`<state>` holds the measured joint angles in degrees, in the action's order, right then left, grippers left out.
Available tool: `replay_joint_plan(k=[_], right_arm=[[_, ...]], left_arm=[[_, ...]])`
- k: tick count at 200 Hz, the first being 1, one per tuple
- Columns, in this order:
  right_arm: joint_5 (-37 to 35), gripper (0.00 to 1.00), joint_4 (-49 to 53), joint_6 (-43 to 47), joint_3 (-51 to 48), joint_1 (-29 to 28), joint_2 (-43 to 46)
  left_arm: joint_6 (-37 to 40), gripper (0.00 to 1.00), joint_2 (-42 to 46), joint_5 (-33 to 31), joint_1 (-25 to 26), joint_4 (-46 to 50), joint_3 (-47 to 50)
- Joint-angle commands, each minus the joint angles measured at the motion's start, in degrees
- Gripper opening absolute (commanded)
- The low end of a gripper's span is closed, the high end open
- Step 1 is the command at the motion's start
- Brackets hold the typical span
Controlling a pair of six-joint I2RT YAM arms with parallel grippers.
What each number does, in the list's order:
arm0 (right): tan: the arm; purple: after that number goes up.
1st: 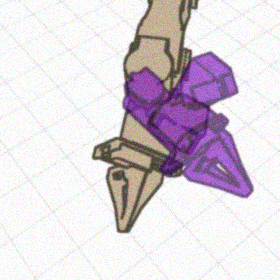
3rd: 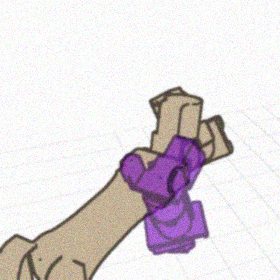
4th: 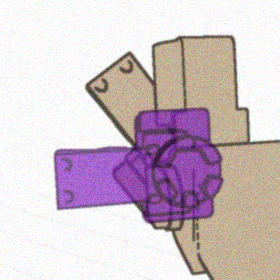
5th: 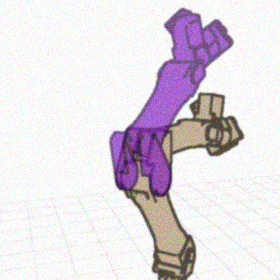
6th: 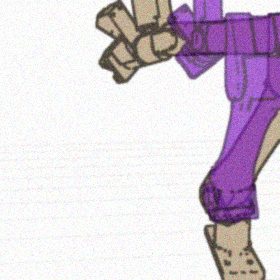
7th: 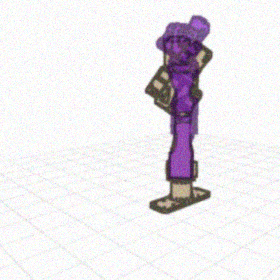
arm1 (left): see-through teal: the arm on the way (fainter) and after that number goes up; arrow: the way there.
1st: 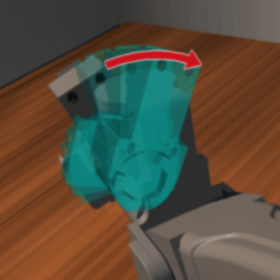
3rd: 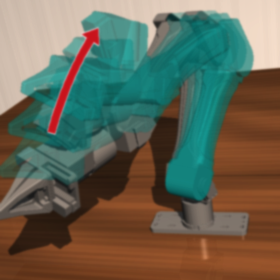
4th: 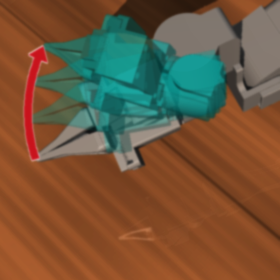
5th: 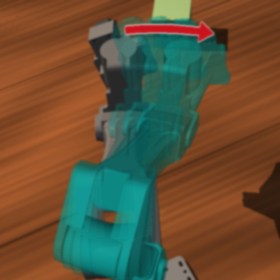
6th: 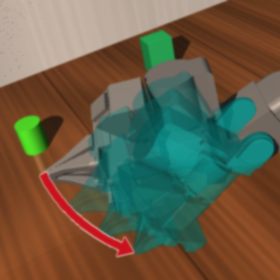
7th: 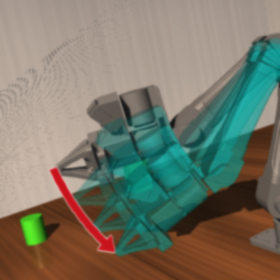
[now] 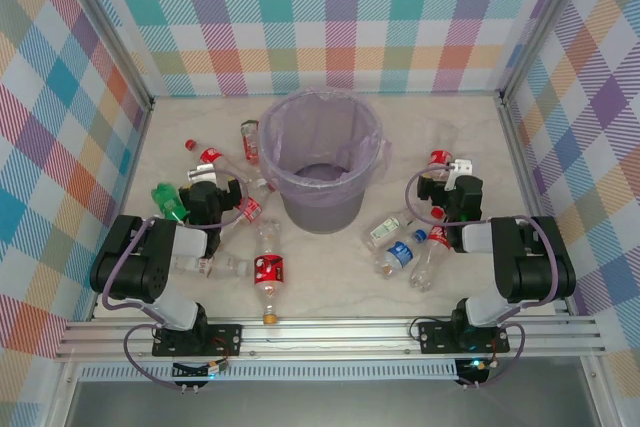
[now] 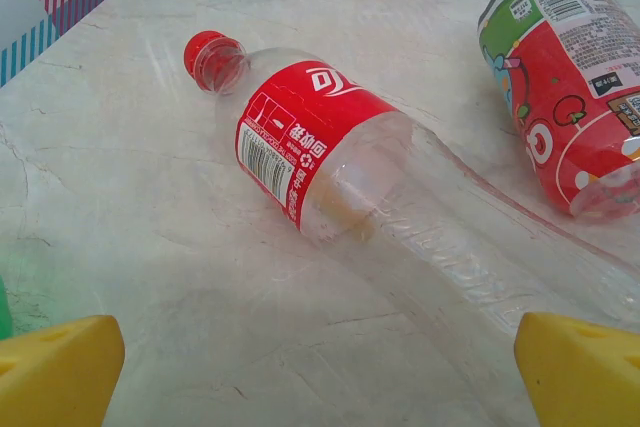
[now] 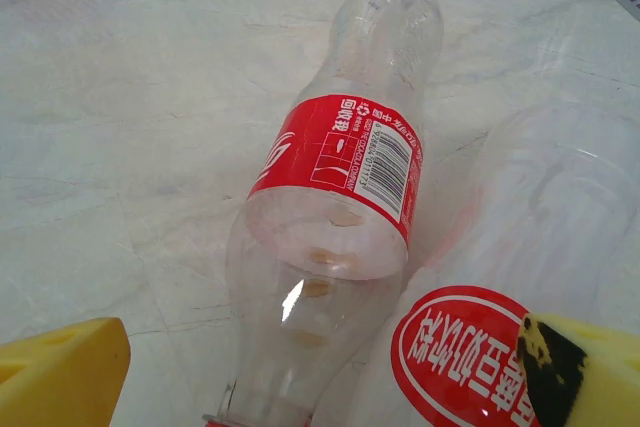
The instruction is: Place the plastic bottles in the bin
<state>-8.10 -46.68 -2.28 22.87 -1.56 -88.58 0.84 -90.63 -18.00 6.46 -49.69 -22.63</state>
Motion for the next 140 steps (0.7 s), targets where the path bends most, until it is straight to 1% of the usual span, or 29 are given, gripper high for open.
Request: replay_joint_plan(k=[1, 140], right_arm=[[0.8, 0.99, -1.5, 0.0, 0.0, -0.4, 0.9], [0.9, 0.99, -1.3, 0.1, 0.2, -0.2, 0.9]], left_arm=[[-0.8, 0.99, 0.2, 0.6, -0.2, -1.4, 0.0], [-0.9, 1.0, 0.2, 1.2, -0.5, -0.9, -0.2]])
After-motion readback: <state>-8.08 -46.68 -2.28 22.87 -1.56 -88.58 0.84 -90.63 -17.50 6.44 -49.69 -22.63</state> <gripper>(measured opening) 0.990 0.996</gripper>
